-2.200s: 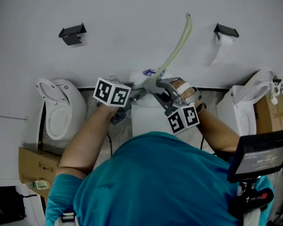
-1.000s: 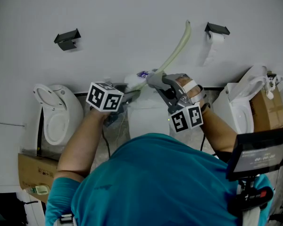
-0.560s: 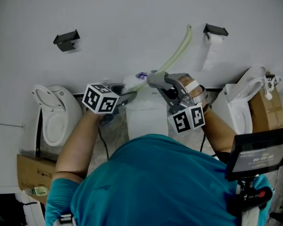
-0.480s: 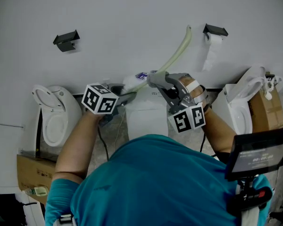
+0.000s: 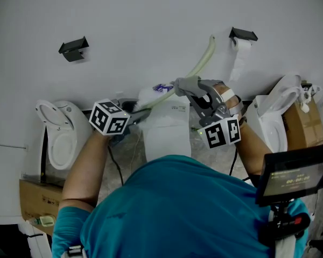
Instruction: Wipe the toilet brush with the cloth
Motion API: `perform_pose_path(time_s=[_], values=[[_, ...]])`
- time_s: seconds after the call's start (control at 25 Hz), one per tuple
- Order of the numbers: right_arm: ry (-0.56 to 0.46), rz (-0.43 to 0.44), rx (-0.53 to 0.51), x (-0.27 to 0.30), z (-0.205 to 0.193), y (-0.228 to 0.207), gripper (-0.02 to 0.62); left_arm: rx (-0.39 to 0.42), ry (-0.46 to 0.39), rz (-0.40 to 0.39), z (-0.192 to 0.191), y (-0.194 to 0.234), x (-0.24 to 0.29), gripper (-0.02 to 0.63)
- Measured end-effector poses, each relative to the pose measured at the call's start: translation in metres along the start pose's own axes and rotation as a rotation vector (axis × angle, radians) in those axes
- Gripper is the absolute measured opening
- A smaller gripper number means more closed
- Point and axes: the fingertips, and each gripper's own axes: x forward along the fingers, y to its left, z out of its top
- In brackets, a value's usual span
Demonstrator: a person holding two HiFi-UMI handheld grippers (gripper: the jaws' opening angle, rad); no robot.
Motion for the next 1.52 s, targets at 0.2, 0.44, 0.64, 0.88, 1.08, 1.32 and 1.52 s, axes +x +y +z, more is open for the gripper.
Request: perform_pose_path(time_s=[0.2,0.44,0.64,0.88,1.08,1.32,1.52], values=[[-0.006,-0.009,0.022,-0.006,0.000,-0.010,0.035,0.037,-0.018,-0.002,0.001,0.000,-0.004,0.160],[-0.022,-0.022,0.072,-0.013,0.000,-0.022,0.035,0.066,-0.035,-0.014,0.001,0.001,-0.008,0.158],[-0.022,-0.051,0.093,-0.020,-0.004,-0.036,0.035,0.084,-0.043,-0.026,-0.001,0.000,-0.009,0.158],[-0.019,-0.088,0.115,-0.028,-0.008,-0.053,0.035,0.109,-0.049,-0.030,-0.003,0.000,-0.012,0.158],[-0.022,-0.107,0.131,-0.033,-0.010,-0.064,0.035,0.130,-0.049,-0.032,-0.006,0.000,-0.015,0.156],[-0.028,-0.129,0.159,-0.040,-0.014,-0.079,0.035,0.163,-0.058,-0.037,-0.007,-0.002,-0.018,0.156],[-0.018,-0.153,0.180,-0.048,-0.021,-0.090,0.035,0.197,-0.056,-0.035,-0.007,-0.005,-0.019,0.156]])
